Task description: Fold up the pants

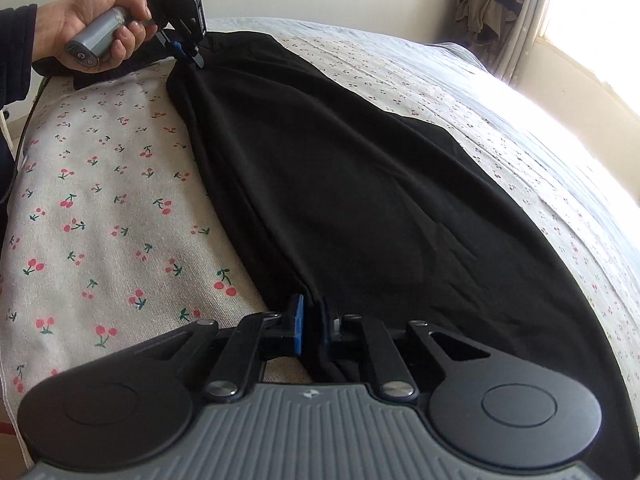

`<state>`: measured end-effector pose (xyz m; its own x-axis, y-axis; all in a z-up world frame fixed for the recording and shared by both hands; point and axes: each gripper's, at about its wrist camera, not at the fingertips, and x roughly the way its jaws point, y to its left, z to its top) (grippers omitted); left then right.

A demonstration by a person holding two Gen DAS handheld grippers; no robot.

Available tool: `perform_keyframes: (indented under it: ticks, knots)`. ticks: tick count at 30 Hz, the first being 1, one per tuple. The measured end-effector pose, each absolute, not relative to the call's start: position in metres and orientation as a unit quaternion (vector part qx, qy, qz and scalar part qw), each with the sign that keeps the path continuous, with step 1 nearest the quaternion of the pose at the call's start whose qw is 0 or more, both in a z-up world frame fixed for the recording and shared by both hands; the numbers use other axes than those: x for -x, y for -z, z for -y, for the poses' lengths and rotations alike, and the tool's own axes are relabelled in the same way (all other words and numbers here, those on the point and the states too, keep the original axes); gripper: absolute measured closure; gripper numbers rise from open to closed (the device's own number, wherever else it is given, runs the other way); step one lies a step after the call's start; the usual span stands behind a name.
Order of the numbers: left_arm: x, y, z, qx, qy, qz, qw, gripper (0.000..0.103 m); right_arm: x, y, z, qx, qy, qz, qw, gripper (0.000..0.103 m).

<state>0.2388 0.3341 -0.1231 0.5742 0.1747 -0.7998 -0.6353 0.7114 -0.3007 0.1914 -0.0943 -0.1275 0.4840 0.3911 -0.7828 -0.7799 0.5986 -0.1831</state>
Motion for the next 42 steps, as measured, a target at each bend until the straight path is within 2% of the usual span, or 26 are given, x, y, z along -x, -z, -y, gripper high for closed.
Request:
perform_keyframes:
  ticks: [5, 11, 13, 17, 18, 19, 20, 21, 23, 26, 28, 30, 33, 35, 42]
  knots:
    - [-0.23, 0.126, -0.339, 0.295, -0.239, -0.41, 0.829, 0.096, -0.184, 0.104, 0.108, 0.26, -0.379, -0.35, 0.816, 0.103]
    - [-0.241, 0.127, -0.324, 0.207, -0.241, -0.455, 0.832, 0.084, -0.183, 0.126, 0.103, 0.292, -0.383, -0.378, 0.791, 0.103]
    - [-0.24, 0.12, -0.323, 0.201, -0.26, -0.446, 0.832, 0.065, -0.182, 0.127, 0.099, 0.3, -0.38, -0.376, 0.79, 0.103]
    - [-0.225, 0.082, -0.308, 0.181, -0.27, -0.381, 0.866, 0.059, -0.184, 0.117, 0.108, 0.277, -0.386, -0.386, 0.791, 0.103]
    - [-0.224, 0.074, -0.3, 0.162, -0.263, -0.369, 0.877, 0.048, -0.186, 0.115, 0.111, 0.266, -0.386, -0.387, 0.794, 0.103]
    - [-0.225, 0.069, -0.292, 0.144, -0.258, -0.358, 0.886, 0.041, -0.19, 0.112, 0.116, 0.246, -0.383, -0.391, 0.8, 0.101]
    - [-0.227, 0.065, -0.281, 0.123, -0.246, -0.347, 0.897, 0.04, -0.194, 0.108, 0.119, 0.228, -0.375, -0.394, 0.808, 0.096]
    - [-0.233, 0.063, -0.271, 0.109, -0.228, -0.343, 0.905, 0.041, -0.199, 0.107, 0.12, 0.211, -0.365, -0.395, 0.817, 0.084]
    - [-0.249, 0.066, -0.249, 0.101, -0.174, -0.341, 0.918, 0.041, -0.208, 0.103, 0.123, 0.181, -0.348, -0.398, 0.829, 0.074]
    - [-0.29, 0.084, -0.197, 0.112, -0.054, -0.375, 0.919, 0.041, -0.225, 0.097, 0.129, 0.116, -0.335, -0.416, 0.838, 0.073]
    - [-0.317, 0.102, -0.154, 0.093, 0.014, -0.398, 0.912, 0.041, -0.235, 0.095, 0.138, 0.077, -0.316, -0.426, 0.844, 0.062]
    - [-0.339, 0.12, -0.115, 0.055, 0.033, -0.42, 0.905, 0.042, -0.246, 0.104, 0.149, 0.059, -0.291, -0.449, 0.843, 0.055]
    - [-0.36, 0.144, -0.086, 0.021, 0.015, -0.434, 0.9, 0.041, -0.257, 0.127, 0.16, 0.075, -0.222, -0.498, 0.835, 0.055]
    - [-0.367, 0.143, -0.078, 0.012, 0.012, -0.428, 0.904, 0.04, -0.253, 0.131, 0.16, 0.088, -0.23, -0.493, 0.835, 0.053]
    - [-0.382, 0.145, -0.093, 0.07, 0.02, -0.408, 0.91, 0.037, -0.249, 0.134, 0.154, 0.101, -0.232, -0.492, 0.833, 0.043]
